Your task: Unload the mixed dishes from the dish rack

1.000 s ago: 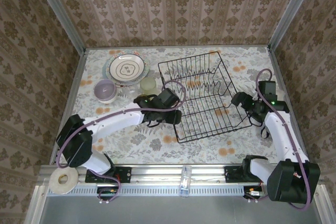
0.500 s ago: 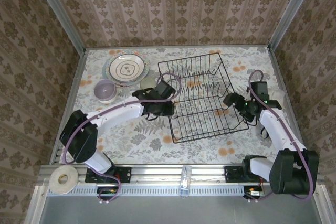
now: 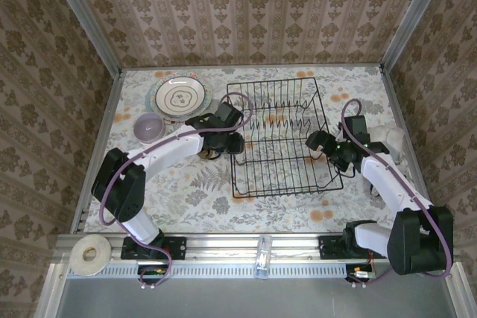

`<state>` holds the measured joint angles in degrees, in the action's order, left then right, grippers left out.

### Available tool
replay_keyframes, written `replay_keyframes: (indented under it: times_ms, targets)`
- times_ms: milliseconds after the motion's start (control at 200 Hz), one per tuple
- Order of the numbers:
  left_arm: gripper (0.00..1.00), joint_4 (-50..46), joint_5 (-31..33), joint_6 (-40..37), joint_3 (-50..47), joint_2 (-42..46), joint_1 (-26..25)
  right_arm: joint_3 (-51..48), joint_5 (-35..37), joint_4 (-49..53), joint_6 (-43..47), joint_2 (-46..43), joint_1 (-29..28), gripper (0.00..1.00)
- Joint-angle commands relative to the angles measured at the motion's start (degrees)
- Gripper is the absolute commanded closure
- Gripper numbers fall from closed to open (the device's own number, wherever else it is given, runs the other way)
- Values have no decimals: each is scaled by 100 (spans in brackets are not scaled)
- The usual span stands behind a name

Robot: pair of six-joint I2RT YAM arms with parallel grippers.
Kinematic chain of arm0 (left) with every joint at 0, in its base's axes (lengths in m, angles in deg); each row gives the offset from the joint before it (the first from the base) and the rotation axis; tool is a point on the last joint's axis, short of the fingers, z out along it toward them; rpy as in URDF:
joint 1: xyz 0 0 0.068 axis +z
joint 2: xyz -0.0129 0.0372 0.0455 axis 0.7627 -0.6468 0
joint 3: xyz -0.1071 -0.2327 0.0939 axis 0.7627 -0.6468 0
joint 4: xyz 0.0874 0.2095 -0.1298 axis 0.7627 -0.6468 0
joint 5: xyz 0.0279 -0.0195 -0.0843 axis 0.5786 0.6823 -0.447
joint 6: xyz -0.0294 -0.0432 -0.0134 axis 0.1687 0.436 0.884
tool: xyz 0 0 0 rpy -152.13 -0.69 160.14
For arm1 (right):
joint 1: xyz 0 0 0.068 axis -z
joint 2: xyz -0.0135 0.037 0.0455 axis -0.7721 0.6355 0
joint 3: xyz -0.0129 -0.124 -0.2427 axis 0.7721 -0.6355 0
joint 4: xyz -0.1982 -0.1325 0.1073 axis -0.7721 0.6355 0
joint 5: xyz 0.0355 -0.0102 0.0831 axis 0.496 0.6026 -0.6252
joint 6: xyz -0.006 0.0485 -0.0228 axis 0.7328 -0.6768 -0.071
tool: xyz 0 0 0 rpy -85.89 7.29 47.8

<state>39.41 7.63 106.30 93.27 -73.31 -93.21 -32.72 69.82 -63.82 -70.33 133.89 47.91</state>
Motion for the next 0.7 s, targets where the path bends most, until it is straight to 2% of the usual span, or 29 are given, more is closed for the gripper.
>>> replay_keyframes:
  times_ms: [0,280,455,490,515,695]
  targets:
    - [56,83,-187,-191,107,138,18,-74,164,214,-47,-264,14,2]
    - [30,216,-259,-409,-86,917,49,-13,369,402,-72,-620,53,1]
    - [17,676,-127,-519,-582,1802,170,-29,432,407,-103,-769,52,1]
    - [10,806,-119,-505,-744,1998,254,-45,433,403,-106,-803,52,1]
    - [1,890,-105,-487,-855,2145,315,-55,433,404,-107,-822,52,1]
    - [0,1318,130,-383,-1735,3141,755,-111,457,421,-108,-960,51,1]
